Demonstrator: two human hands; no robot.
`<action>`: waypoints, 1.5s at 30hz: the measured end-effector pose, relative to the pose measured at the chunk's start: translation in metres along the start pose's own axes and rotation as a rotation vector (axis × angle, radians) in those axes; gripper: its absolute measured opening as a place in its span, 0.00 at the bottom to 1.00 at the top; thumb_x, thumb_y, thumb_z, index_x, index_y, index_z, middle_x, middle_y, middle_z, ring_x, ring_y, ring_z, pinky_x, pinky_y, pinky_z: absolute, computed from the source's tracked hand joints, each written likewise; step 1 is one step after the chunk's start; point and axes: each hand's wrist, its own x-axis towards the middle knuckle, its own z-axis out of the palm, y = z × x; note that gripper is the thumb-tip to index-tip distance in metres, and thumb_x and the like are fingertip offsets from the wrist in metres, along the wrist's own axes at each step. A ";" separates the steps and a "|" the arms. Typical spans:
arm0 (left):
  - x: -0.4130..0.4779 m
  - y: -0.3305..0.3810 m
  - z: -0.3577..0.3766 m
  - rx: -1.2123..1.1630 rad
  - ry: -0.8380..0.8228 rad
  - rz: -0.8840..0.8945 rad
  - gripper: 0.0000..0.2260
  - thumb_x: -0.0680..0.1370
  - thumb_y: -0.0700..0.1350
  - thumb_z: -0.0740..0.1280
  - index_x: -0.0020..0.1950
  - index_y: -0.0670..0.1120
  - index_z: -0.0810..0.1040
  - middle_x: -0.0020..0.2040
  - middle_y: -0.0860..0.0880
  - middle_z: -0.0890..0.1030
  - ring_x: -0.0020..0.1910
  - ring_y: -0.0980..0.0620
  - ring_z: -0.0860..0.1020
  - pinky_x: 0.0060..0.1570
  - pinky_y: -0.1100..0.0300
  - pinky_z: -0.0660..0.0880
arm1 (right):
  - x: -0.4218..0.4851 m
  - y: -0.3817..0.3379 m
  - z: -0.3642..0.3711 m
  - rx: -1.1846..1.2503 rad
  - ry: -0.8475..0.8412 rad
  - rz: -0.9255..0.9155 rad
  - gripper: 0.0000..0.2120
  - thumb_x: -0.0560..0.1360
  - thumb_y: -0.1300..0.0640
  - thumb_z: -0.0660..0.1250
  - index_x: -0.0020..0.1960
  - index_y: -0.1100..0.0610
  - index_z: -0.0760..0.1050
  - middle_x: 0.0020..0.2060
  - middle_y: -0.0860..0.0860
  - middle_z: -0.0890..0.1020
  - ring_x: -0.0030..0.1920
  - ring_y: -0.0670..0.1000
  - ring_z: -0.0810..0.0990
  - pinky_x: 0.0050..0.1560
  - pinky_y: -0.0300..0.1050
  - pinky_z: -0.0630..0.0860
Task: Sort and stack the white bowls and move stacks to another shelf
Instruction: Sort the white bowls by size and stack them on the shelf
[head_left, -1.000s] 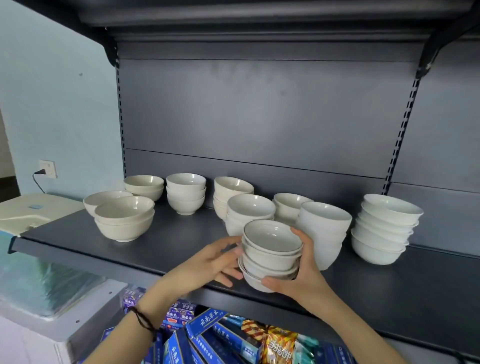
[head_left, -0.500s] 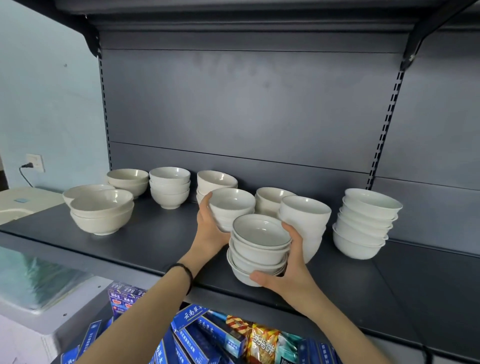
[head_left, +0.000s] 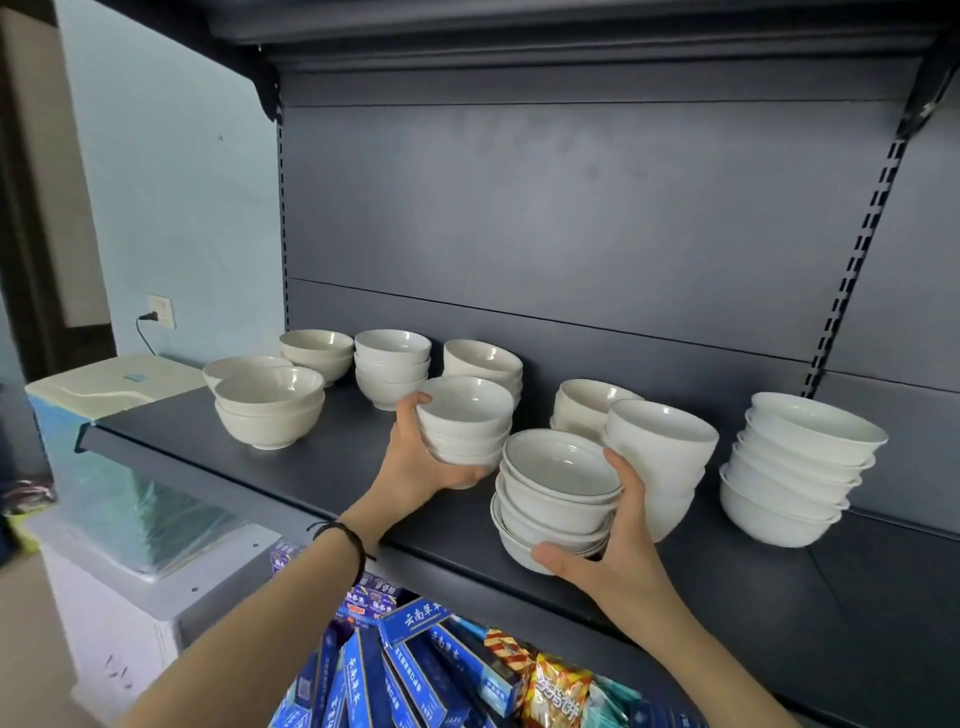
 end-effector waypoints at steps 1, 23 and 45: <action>-0.001 -0.002 -0.009 0.009 -0.012 -0.003 0.47 0.50 0.58 0.79 0.62 0.60 0.55 0.65 0.48 0.67 0.63 0.50 0.69 0.56 0.60 0.68 | 0.001 0.000 0.002 -0.012 0.001 0.000 0.51 0.64 0.58 0.82 0.69 0.32 0.49 0.70 0.37 0.62 0.67 0.33 0.65 0.57 0.21 0.67; 0.025 -0.038 -0.095 -0.022 -0.323 0.053 0.45 0.57 0.51 0.82 0.63 0.67 0.57 0.63 0.56 0.71 0.62 0.57 0.73 0.62 0.55 0.74 | 0.051 -0.011 0.058 -0.594 0.331 0.028 0.53 0.69 0.47 0.77 0.80 0.53 0.44 0.79 0.52 0.53 0.78 0.53 0.55 0.73 0.46 0.58; 0.043 -0.055 -0.115 -0.201 -0.633 -0.068 0.34 0.69 0.38 0.78 0.68 0.57 0.65 0.65 0.58 0.76 0.60 0.69 0.75 0.60 0.70 0.73 | 0.077 -0.032 0.169 -0.346 0.248 -0.087 0.43 0.74 0.49 0.73 0.78 0.46 0.49 0.78 0.42 0.55 0.77 0.39 0.52 0.77 0.35 0.53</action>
